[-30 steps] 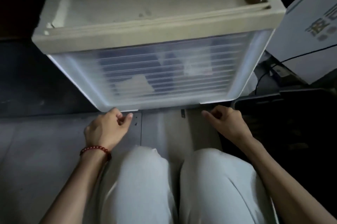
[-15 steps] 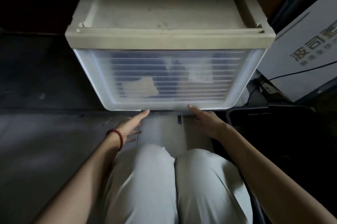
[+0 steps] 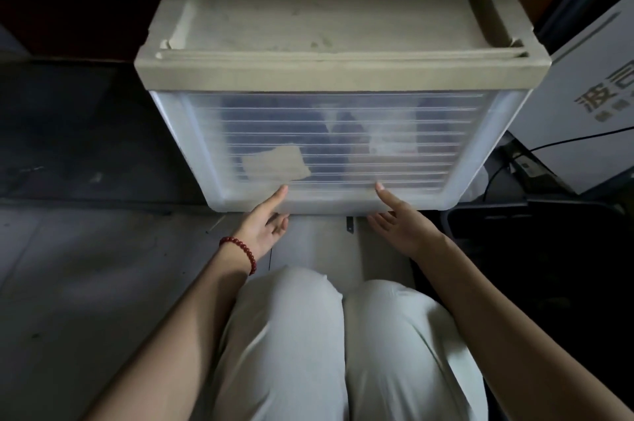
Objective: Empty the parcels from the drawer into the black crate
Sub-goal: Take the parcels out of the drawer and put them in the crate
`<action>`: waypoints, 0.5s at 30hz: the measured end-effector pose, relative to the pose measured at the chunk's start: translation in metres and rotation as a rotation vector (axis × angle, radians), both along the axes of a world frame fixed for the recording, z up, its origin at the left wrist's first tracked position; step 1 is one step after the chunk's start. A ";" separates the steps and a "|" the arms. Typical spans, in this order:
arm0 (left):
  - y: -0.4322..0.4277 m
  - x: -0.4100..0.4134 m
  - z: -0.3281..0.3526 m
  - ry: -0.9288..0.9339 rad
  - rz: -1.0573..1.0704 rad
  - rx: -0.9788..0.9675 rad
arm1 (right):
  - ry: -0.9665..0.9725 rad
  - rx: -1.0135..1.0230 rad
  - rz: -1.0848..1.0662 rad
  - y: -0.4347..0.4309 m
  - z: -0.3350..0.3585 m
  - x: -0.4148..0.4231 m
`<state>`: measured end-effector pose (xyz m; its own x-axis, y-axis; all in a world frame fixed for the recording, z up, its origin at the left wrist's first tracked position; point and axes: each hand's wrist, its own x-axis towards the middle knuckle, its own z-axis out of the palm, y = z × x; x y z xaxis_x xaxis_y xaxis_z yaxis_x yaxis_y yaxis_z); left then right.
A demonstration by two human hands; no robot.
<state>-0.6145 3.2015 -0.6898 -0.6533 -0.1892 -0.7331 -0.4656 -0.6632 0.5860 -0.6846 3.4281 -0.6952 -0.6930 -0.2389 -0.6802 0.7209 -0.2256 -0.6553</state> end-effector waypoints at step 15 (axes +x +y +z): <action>-0.012 0.115 0.033 0.139 0.280 -0.403 | 0.232 0.065 -0.255 0.081 0.022 0.088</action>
